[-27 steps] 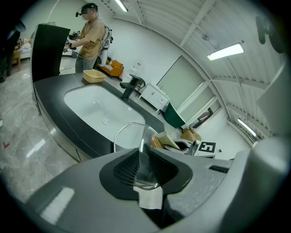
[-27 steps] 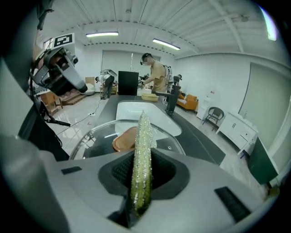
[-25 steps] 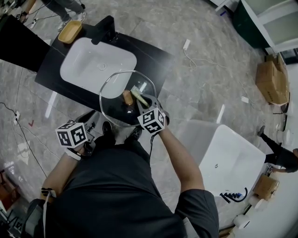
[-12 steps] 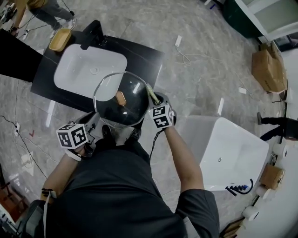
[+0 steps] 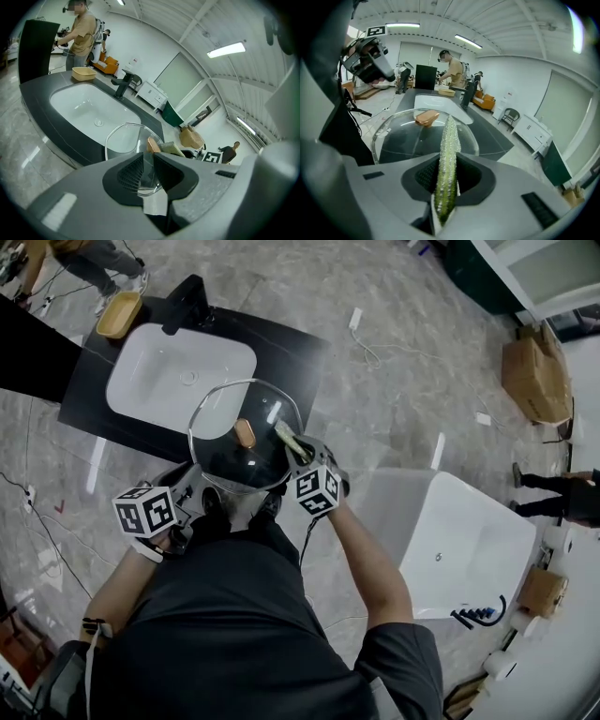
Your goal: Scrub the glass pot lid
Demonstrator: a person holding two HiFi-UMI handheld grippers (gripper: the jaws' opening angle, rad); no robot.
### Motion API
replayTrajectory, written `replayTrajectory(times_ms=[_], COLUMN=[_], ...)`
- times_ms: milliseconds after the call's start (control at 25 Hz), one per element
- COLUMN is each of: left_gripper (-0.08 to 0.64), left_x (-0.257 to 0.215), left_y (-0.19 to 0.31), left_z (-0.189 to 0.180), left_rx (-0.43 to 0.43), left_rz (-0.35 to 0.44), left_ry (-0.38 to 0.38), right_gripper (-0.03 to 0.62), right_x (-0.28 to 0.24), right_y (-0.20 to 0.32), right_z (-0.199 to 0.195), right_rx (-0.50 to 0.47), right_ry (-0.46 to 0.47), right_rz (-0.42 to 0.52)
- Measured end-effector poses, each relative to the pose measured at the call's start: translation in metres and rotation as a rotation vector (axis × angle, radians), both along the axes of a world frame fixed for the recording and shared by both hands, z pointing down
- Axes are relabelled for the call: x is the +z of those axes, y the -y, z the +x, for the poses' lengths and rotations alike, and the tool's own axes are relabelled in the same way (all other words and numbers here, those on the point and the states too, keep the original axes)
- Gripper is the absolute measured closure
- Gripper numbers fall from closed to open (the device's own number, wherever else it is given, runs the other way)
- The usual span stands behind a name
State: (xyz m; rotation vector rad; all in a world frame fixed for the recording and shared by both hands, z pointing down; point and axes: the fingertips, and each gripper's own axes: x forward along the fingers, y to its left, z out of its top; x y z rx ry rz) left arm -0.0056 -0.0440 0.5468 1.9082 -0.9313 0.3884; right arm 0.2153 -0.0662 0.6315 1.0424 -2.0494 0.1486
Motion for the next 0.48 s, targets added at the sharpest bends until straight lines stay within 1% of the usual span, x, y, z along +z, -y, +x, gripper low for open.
replayTrajectory(times_ms=[120,240,360,480], left_gripper=[0.489,0.489,0.489,0.489], left_x=[0.004,0.009,0.01,0.009], left_y=[-0.003,-0.006,-0.009,-0.009], left_z=[-0.013,-0.019,-0.013,-0.004], left_rx=[-0.014,-0.019,0.003,0.032], left_rz=[-0.014,-0.031,-0.035,-0.03], left_ry=[0.008,0.008,0.003,0.0], right_gripper=[0.528,0.528,0.528,0.528], right_x=[0.008,0.009,0.012,0.014], right_y=[-0.017,-0.04,-0.063,-0.077], right_z=[-0.028,-0.055,-0.071,-0.078], right_rx=[-0.03,-0.088,-0.142,-0.166], right_ry=[0.025,0.053,0.048,0.045], right_rz=[0.018,0.013,0.007,0.009])
